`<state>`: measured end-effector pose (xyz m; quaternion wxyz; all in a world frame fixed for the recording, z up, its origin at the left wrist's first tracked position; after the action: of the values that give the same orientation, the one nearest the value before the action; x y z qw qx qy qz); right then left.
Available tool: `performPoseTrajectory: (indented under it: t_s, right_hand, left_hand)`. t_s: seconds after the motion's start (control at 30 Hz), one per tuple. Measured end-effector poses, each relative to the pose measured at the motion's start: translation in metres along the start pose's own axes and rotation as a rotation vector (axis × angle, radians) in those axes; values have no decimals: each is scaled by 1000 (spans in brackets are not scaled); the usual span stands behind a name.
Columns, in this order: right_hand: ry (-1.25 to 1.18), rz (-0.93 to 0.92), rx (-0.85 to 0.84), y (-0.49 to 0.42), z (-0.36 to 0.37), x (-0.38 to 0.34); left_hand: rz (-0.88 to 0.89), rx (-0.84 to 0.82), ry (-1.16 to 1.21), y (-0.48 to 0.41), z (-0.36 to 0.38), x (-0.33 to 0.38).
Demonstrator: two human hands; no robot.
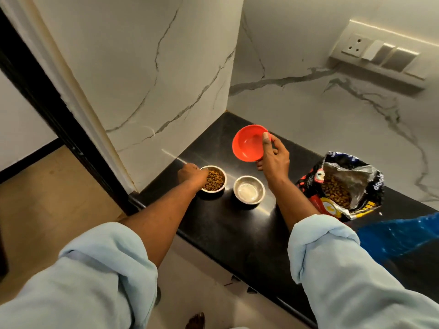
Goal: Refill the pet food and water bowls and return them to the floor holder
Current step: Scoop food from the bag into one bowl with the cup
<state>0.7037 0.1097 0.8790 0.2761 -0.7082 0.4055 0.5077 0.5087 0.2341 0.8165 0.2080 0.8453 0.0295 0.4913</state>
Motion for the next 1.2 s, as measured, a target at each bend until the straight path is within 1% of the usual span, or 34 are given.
performPoseTrajectory:
  t_s: [0.07,0.17,0.27,0.37,0.47,0.53,0.6,0.7,0.8,0.83,0.9,1.0,1.07,1.2]
  right_hand:
    - [-8,7,68,-3,-24,-10]
    - [-14,-51,120,-6,-62,-28]
    - [-39,-91,180,-3,-104,-42]
    - [67,-77,313,0,-150,-49]
    - [248,-15,400,4,-195,-42]
    - [381,27,387,8,-216,-31]
    - [511,9,359,16,-227,-18]
    - [708,-132,388,32,-228,-5]
    - [978,-274,393,39,-219,6]
    - [1056,-295,373,39,-214,10]
    - [1159,-280,314,36,-207,15]
    - [1254,-208,245,29,-200,14]
    - [1263,-168,202,25,-196,13]
    - [1097,-27,109,23,-193,16]
  left_hand:
    - [61,-49,39,7,14,16]
    - [154,-147,70,25,41,42]
    - [267,-283,114,53,74,69]
    - [351,-462,114,83,102,85]
    - [427,-610,28,105,126,91]
    - [491,-651,-82,115,141,91]
    - [506,-696,-130,122,152,90]
    - [507,-766,-152,128,165,84]
    - [535,-783,-165,130,172,79]
    - [535,-780,-167,129,173,78]
    - [523,-779,-176,128,173,78]
    - [516,-773,-193,127,172,79]
    - [520,-769,-194,127,174,79]
    - [528,-760,-189,127,177,78]
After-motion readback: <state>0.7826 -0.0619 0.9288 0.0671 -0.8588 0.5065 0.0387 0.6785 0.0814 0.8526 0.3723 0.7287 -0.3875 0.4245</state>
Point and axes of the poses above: each hand's wrist, its own y-axis away from the middle knuckle, its own z-axis out of the palm, x = y × z, the point moved 2 cm from there along -y, towards the middle knuckle, and after that the axes turned 9 degrees about y, right-handed, at the moved point
